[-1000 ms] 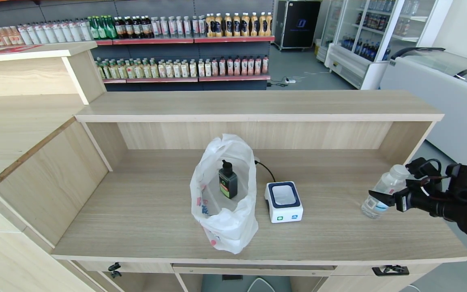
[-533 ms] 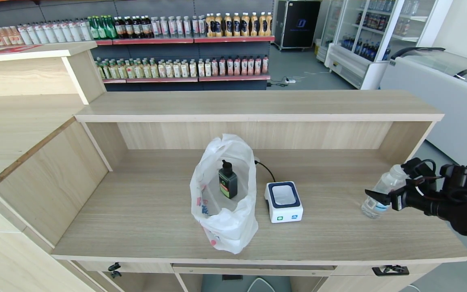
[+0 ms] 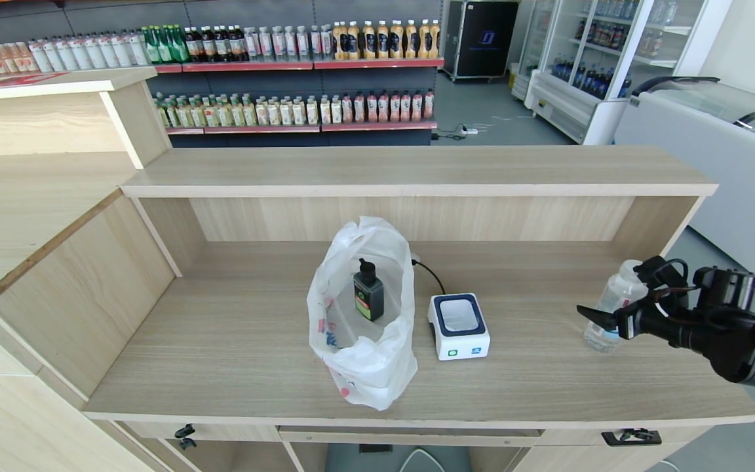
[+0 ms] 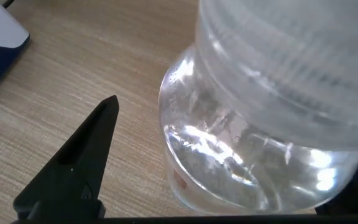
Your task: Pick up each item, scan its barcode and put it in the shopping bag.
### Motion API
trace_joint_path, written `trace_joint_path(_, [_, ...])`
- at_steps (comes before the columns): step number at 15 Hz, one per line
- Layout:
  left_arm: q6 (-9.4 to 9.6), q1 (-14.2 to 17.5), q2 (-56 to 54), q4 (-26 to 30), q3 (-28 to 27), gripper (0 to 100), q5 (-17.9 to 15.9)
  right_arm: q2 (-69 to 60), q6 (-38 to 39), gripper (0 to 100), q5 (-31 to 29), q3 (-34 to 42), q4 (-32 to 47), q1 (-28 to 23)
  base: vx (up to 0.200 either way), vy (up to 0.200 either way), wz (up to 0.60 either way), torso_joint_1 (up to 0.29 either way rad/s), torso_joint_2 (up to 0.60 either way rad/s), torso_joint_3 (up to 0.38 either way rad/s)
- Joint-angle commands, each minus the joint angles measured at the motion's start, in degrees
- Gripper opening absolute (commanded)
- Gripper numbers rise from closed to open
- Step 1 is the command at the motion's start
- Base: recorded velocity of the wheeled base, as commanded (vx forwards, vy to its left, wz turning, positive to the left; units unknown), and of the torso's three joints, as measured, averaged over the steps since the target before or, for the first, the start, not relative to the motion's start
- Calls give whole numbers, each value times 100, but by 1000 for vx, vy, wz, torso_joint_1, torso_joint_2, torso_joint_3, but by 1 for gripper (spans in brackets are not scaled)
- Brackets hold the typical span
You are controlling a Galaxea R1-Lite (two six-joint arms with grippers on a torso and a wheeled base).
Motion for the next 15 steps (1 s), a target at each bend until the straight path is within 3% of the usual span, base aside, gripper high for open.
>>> trace_joint_path(1, [1, 0, 9, 0, 0, 100, 3, 29, 8, 0, 1, 10, 0, 25, 0, 0, 0, 0, 0, 0])
trace_joint_path(11, [1, 0, 9, 0, 0, 100, 3, -244, 439, 0, 115, 19, 88, 34, 0, 0, 0, 0, 0, 0])
trace_joint_path(14, [1, 0, 9, 0, 0, 100, 3, -938, 1089, 0, 141, 124, 431, 122, 0, 0, 0, 0, 0, 0])
trace_joint_path(15, [1, 0, 9, 0, 0, 100, 3, -1835, 1828, 0, 352, 168, 1187, 297, 0, 0, 0, 0, 0, 0])
